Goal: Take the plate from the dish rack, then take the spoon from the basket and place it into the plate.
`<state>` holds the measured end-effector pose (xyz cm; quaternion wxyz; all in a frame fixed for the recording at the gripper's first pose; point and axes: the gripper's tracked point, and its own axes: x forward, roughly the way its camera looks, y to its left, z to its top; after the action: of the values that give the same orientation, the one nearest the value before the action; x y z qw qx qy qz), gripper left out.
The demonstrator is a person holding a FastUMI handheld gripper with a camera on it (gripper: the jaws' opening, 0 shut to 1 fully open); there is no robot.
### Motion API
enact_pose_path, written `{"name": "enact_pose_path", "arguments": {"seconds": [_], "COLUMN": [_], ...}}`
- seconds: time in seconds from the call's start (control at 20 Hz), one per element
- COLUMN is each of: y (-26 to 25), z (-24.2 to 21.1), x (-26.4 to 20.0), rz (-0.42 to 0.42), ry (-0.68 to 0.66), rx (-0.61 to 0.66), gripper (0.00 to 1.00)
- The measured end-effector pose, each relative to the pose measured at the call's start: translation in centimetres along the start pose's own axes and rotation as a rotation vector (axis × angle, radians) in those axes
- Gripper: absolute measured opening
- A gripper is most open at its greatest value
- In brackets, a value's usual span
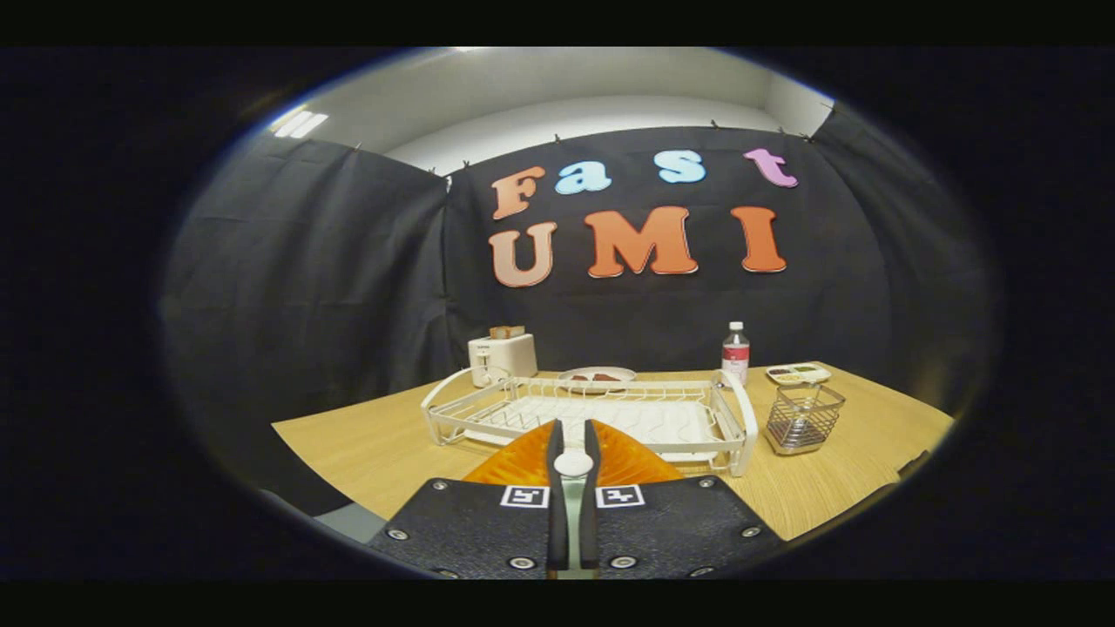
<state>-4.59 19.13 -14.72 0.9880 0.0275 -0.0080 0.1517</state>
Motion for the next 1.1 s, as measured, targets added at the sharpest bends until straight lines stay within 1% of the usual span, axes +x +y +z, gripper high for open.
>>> {"name": "enact_pose_path", "arguments": {"seconds": [0.15, 0.3, 0.4, 0.45, 0.5, 0.6, 0.7, 0.75, 0.85, 1.1], "y": [0.4, 0.1, -0.4, -0.8, -0.9, -1.8, -2.4, -2.7, -3.4, -6.1], "z": [-1.6, -2.7, -3.1, -3.7, -4.5, -5.5, -5.6, -5.5, -5.2, -3.5], "x": [0.7, 1.0, 1.1, 1.2, 1.2, 1.1, 0.9, 1.0, 1.0, 0.7], "rz": [0.018, 0.011, 0.001, -0.011, -0.016, -0.038, -0.055, -0.061, -0.073, -0.113], "ry": [0.03, 0.062, 0.088, 0.115, 0.145, 0.188, 0.197, 0.199, 0.195, 0.176], "rx": [-0.008, -0.035, -0.025, -0.024, -0.026, -0.029, -0.015, -0.01, -0.005, 0.004], "gripper": [0.06, 0.08, 0.09, 0.14, 0.14, 0.19, 0.62, 0.86, 0.98, 0.98]}}
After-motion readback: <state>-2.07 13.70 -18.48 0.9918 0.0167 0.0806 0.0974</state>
